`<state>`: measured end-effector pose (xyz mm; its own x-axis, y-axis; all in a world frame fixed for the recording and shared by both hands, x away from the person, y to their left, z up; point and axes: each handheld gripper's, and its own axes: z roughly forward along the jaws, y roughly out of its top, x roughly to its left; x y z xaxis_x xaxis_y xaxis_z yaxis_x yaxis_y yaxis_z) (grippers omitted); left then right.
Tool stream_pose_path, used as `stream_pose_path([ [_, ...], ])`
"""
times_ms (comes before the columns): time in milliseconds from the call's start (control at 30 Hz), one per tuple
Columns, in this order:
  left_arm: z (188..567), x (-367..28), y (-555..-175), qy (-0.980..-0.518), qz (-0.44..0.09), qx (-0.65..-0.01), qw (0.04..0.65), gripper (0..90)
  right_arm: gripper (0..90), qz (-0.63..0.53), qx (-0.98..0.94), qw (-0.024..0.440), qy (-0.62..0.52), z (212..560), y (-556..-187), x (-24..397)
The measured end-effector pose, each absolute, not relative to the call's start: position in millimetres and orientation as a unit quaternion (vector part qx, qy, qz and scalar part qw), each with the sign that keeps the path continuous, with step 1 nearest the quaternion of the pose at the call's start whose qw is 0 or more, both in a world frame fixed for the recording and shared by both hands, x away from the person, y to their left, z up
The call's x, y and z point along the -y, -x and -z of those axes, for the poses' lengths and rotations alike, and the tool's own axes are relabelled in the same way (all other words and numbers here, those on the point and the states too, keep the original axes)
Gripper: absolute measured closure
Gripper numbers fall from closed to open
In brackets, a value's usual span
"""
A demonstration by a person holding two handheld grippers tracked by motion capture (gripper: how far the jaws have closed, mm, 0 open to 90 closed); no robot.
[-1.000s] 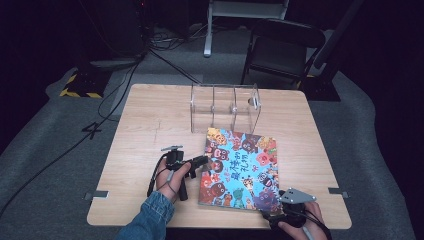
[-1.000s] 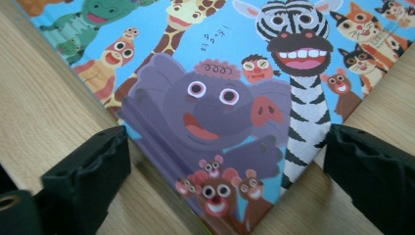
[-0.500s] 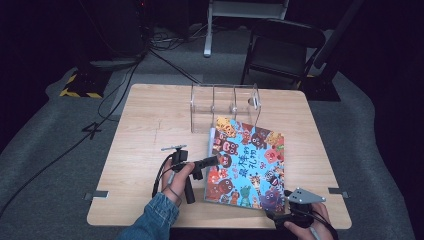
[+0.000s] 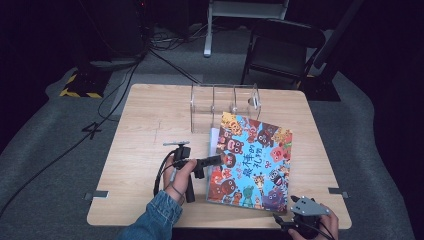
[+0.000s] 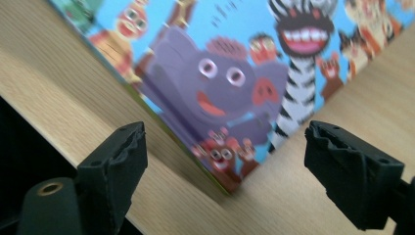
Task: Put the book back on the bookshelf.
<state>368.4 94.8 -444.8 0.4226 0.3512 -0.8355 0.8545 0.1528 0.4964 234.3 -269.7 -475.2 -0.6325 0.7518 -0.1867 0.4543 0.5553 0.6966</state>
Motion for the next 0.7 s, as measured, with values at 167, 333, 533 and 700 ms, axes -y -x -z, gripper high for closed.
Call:
stream_pose_path([
  [167,430.8,-83.8,-365.9,-0.624,0.215,-0.474,0.583,87.9,15.5,-0.379,-0.824,0.250,-0.338,471.4,-231.6,248.4],
  [333,426.9,-80.6,-365.3,-0.628,0.208,-0.474,0.582,87.9,6.5,-0.390,-0.830,0.277,-0.286,483.5,-235.3,216.5],
  [533,433.2,-82.6,-366.9,-0.621,0.217,-0.485,0.576,87.9,0.0,-0.362,-0.820,0.366,-0.250,494.5,-246.3,196.1],
  [700,439.2,-85.0,-368.1,-0.615,0.222,-0.493,0.574,87.8,0.0,-0.357,-0.811,0.405,-0.224,496.9,-256.4,179.8],
])
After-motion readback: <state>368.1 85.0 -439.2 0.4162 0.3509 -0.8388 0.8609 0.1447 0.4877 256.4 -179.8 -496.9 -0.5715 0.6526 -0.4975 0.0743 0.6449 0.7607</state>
